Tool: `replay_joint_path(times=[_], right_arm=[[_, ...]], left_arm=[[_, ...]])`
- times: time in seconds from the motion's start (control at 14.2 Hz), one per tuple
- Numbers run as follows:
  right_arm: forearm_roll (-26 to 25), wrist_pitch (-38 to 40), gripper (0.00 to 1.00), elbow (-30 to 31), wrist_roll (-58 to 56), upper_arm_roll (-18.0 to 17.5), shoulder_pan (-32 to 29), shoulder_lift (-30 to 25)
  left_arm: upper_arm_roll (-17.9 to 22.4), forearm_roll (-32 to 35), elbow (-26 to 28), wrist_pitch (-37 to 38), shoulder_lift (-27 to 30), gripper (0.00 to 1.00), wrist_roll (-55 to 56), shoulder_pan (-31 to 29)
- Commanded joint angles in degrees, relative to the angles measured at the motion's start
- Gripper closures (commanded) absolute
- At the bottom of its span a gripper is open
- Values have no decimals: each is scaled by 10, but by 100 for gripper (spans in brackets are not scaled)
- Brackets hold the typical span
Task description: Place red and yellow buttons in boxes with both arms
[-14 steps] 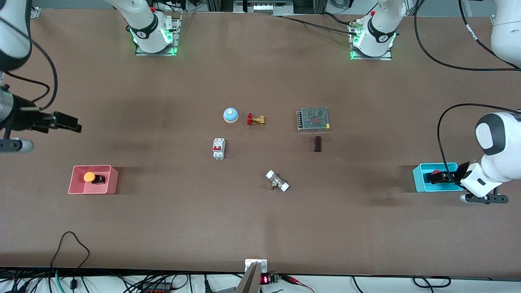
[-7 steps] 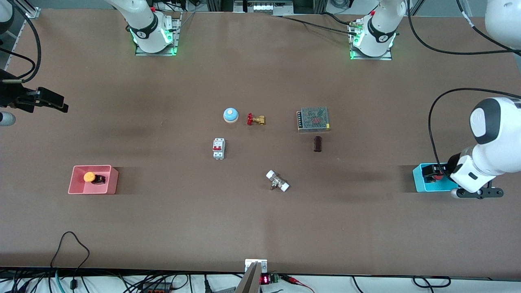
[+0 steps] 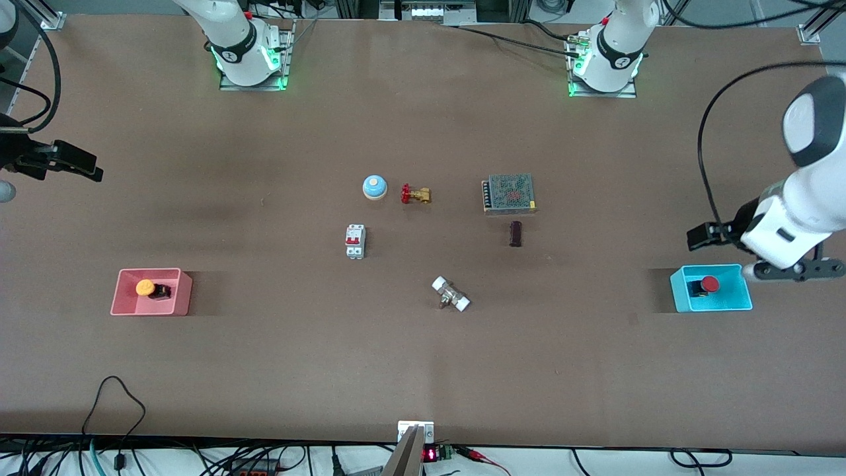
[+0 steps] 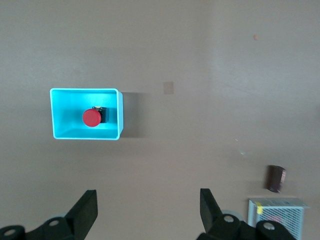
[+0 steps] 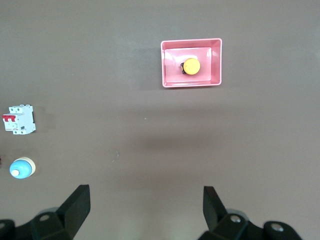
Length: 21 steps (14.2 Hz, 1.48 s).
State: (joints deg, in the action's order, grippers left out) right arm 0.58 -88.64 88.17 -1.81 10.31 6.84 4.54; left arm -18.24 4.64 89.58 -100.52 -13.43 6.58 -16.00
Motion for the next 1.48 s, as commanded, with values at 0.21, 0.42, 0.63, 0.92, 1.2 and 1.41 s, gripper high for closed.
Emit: replay_joint_path(times=[0.21,0.42,0.63,0.92,1.2,1.41], right_arm=[[-6,-29,0,82,19,-6,-3,-74],[-10,-11,0,68,7,-9,-3,-74],[-9,10,0,56,7,-7,-3,-73],[-9,9,0,54,8,-7,-3,-73],[-10,10,0,54,8,-8,-3,-73],[-10,12,0,55,8,-9,-3,-73]], left_arm=[[-2,-35,24,57,94,6,-78,-32],[-2,-35,26,61,114,3,-96,-41],[-2,-35,24,61,126,0,-101,-49],[-3,-35,17,59,130,0,-101,-48],[-3,-35,17,56,130,0,-99,-47],[-2,-36,17,56,130,0,-100,-43]])
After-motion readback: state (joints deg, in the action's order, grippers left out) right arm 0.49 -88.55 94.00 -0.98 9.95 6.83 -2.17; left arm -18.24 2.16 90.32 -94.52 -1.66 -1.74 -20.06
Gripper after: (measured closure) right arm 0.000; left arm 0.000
